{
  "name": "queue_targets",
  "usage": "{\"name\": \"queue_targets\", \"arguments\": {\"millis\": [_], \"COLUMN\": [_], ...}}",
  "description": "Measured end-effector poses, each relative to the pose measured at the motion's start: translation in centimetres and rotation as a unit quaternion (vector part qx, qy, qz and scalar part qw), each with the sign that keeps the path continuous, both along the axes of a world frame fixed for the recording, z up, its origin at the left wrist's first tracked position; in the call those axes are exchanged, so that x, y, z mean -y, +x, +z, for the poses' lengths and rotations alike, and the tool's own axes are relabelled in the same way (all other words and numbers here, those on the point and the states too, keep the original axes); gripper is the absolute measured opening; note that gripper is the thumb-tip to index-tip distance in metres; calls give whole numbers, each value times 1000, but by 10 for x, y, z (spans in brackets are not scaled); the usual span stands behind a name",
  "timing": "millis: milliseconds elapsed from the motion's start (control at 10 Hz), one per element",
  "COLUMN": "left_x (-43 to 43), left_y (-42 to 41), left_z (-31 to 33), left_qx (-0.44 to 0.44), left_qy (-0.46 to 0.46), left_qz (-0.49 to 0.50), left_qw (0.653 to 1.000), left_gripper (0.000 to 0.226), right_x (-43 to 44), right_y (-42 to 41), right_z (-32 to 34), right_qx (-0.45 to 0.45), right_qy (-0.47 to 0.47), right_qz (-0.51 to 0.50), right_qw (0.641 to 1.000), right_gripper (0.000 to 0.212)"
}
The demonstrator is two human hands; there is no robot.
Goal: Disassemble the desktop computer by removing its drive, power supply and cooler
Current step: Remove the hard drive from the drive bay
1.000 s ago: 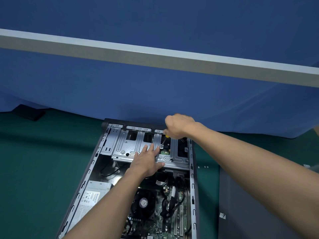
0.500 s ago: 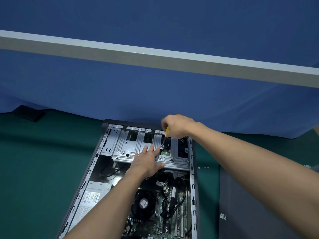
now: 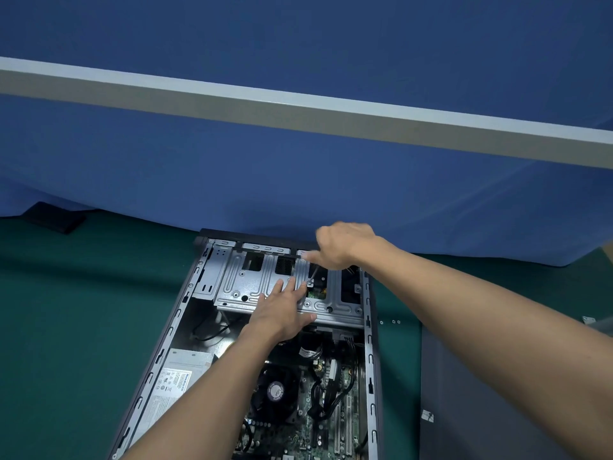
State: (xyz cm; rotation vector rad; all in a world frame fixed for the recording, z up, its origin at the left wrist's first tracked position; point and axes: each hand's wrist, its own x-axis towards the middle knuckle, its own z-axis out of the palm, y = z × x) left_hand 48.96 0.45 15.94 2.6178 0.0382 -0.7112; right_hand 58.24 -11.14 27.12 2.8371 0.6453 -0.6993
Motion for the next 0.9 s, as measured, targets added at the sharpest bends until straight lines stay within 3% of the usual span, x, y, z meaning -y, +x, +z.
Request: {"name": "queue_targets", "arguments": {"millis": [100,200,300,400,500,600,700,800,900], "left_x": [0,0,0,0,0,0,0,0,0], "left_y": [0,0,-1,0,-1,0,0,1,4], "left_z": [0,1,1,1,1,0,1,6,11], "left_qx": [0,-2,-2,-4,-4,0,3,46,144], "left_qy": [-1,-2,-3,0,-2,-2,10,35,63], "left_qz": [3,0,1,1,4,3,-3,4,36], "left_qw": [1000,1000,1000,1000,1000,1000,1000,998,987], "left_gripper": [75,75,75,75,75,75,74,47,32], "right_x": [0,2,3,2,1,1,3,3,3], "right_y": [1,-1,-1,-1,-1,-2,0,0,1], "right_z": [-2,2,4,3,-1,2,2,-2,-7], "right_qx": [21,15,-37,-13,17,28,-22,5,63], "right_qy": [-7,37,61,10,7,53,100,54,52], "right_qz": [-5,-3,-9,-13,-18,-10,-13,-14,-17], "right_qw": [1000,999,997,1000,1000,998,995,998,997], "right_gripper": [40,13,6,39,41,13,9,38,43]}}
